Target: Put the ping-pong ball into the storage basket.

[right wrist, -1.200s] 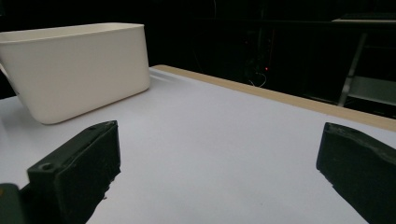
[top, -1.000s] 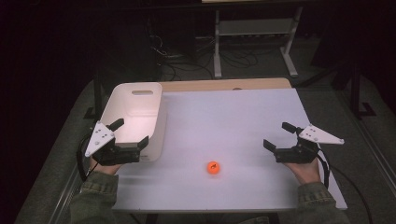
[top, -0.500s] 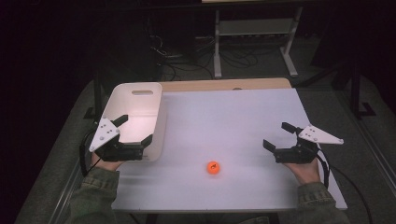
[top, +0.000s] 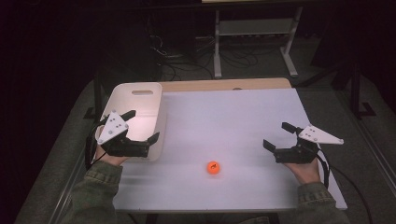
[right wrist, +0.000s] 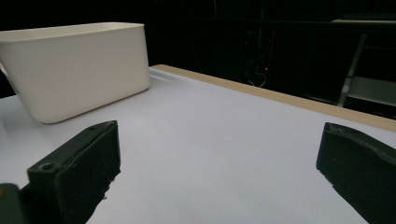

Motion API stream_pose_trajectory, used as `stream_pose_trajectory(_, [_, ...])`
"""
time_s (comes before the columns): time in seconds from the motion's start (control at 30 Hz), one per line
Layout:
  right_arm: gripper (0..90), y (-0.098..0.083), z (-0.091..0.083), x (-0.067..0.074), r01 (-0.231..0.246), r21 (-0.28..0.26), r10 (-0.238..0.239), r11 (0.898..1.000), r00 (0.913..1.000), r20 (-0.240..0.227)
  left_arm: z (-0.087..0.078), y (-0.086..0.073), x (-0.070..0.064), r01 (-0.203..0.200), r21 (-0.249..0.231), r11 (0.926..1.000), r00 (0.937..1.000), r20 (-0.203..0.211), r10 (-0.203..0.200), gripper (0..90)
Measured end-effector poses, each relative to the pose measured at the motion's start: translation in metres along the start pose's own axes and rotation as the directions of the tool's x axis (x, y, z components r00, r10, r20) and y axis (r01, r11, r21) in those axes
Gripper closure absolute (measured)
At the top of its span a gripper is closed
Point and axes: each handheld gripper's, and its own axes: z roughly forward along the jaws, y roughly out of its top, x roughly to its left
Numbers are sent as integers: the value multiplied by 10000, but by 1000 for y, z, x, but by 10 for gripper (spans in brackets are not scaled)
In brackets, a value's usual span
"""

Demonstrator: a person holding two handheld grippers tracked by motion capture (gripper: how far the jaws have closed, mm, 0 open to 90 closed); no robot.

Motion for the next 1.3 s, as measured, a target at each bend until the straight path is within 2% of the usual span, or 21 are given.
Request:
stream_pose_trajectory(0.27, [0,0,1,0,0,41,0,10000,10000,-6,7,8,-3,-394,225,9990,9989,265,388,0])
stream_pose_trajectory(0.5, [0,0,1,0,5,51,-5,10000,10000,-1,13,12,-5,-497,397,9980,9977,490,477,0])
stream_pose_trajectory(0.87, [0,0,0,0,1,60,-1,10000,10000,-6,23,16,-11,-920,764,9928,9914,1004,841,0])
stream_pose_trajectory(1.17, [0,0,0,0,10,57,-10,10000,10000,2,32,18,-13,-1025,1056,9891,9867,1366,877,0])
stream_pose_trajectory(1.3, [0,0,0,0,6,55,-6,10000,10000,-3,35,20,-11,-966,1187,9882,9838,1617,768,0])
